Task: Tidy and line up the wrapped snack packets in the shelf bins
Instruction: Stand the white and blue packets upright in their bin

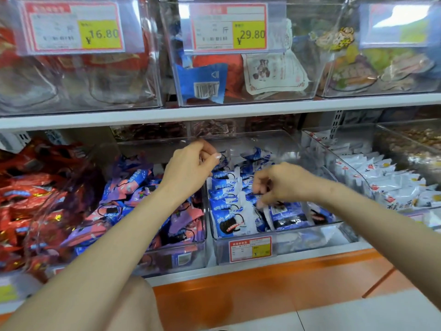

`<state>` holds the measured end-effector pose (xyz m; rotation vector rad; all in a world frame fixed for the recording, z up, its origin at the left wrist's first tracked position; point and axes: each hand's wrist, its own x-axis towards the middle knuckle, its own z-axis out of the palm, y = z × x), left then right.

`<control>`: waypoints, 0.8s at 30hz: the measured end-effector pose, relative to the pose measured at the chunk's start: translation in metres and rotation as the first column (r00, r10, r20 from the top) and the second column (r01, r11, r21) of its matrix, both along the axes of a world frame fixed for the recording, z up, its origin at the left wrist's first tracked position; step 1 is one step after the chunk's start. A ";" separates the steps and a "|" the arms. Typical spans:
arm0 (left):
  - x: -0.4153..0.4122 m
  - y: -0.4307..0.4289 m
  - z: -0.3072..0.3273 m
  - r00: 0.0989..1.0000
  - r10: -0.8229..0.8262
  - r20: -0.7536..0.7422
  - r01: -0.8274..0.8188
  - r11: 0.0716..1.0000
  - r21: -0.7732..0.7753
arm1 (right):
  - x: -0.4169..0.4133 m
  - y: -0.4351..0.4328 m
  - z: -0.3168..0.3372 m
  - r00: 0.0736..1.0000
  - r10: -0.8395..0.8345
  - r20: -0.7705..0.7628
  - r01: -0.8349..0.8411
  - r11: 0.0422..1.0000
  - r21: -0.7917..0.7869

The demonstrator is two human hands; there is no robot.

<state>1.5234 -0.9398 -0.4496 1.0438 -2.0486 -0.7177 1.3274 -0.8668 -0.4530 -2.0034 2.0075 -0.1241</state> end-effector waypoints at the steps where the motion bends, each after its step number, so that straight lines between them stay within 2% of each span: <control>1: -0.002 0.001 0.000 1.000 -0.023 0.006 0.023 1.000 -0.008 | -0.008 0.003 0.008 0.997 0.020 -0.081 -0.015 0.998 0.068; 4: -0.009 0.007 0.000 0.991 -0.112 0.075 0.114 0.993 -0.022 | -0.016 0.012 0.011 0.981 0.071 -0.182 -0.010 0.948 0.317; 7: -0.018 0.012 -0.001 0.975 -0.172 0.138 0.182 0.982 -0.060 | -0.018 0.016 -0.001 0.957 0.071 -0.283 0.014 0.958 0.287; 9: -0.023 0.017 0.000 0.971 -0.193 0.139 0.199 0.979 -0.033 | -0.022 0.020 0.001 0.963 0.041 -0.266 -0.005 0.991 0.136; 10: -0.025 0.019 0.000 0.974 -0.192 0.124 0.191 0.981 0.019 | -0.026 0.023 0.004 0.981 0.018 -0.195 -0.020 1.000 -0.004; 12: -0.030 0.024 0.001 0.981 -0.186 0.048 0.168 0.952 0.255 | -0.030 0.030 0.008 0.996 0.035 0.080 -0.007 0.946 -0.323; 13: -0.033 0.026 0.001 0.981 -0.193 -0.011 0.180 0.888 0.423 | -0.029 0.034 0.007 0.981 0.079 0.178 0.011 0.889 -0.458; 14: -0.035 0.029 0.002 0.974 -0.210 -0.086 0.220 0.782 0.583 | -0.025 0.039 0.006 0.974 0.123 0.190 0.005 0.827 -0.563; 15: -0.036 0.032 0.004 0.959 -0.226 -0.169 0.278 0.658 0.700 | -0.020 0.043 0.001 0.978 0.156 0.138 -0.034 0.771 -0.636; 16: -0.037 0.033 0.005 0.942 -0.233 -0.243 0.334 0.554 0.763 | -0.015 0.046 -0.005 0.981 0.179 0.072 -0.083 0.729 -0.679; 17: -0.038 0.034 0.004 0.923 -0.234 -0.305 0.383 0.489 0.784 | -0.011 0.047 -0.012 0.982 0.185 0.022 -0.119 0.710 -0.694; 18: -0.038 0.035 0.003 0.908 -0.233 -0.347 0.417 0.467 0.780 | -0.008 0.048 -0.016 0.982 0.189 0.001 -0.137 0.715 -0.686; 19: -0.038 0.036 0.002 0.905 -0.227 -0.361 0.426 0.484 0.764 | -0.007 0.049 -0.018 0.979 0.204 0.004 -0.149 0.731 -0.666; 21: -0.037 0.034 -0.002 0.924 -0.206 -0.322 0.380 0.590 0.712 | -0.009 0.052 -0.016 0.965 0.245 0.097 -0.129 0.761 -0.636; 22: -0.035 0.031 -0.004 0.936 -0.208 -0.284 0.349 0.657 0.669 | -0.009 0.056 -0.013 0.951 0.237 0.199 -0.059 0.771 -0.634; 24: -0.030 0.023 -0.004 0.944 -0.238 -0.227 0.327 0.757 0.566 | -0.012 0.064 -0.006 0.874 0.134 0.467 0.197 0.780 -0.593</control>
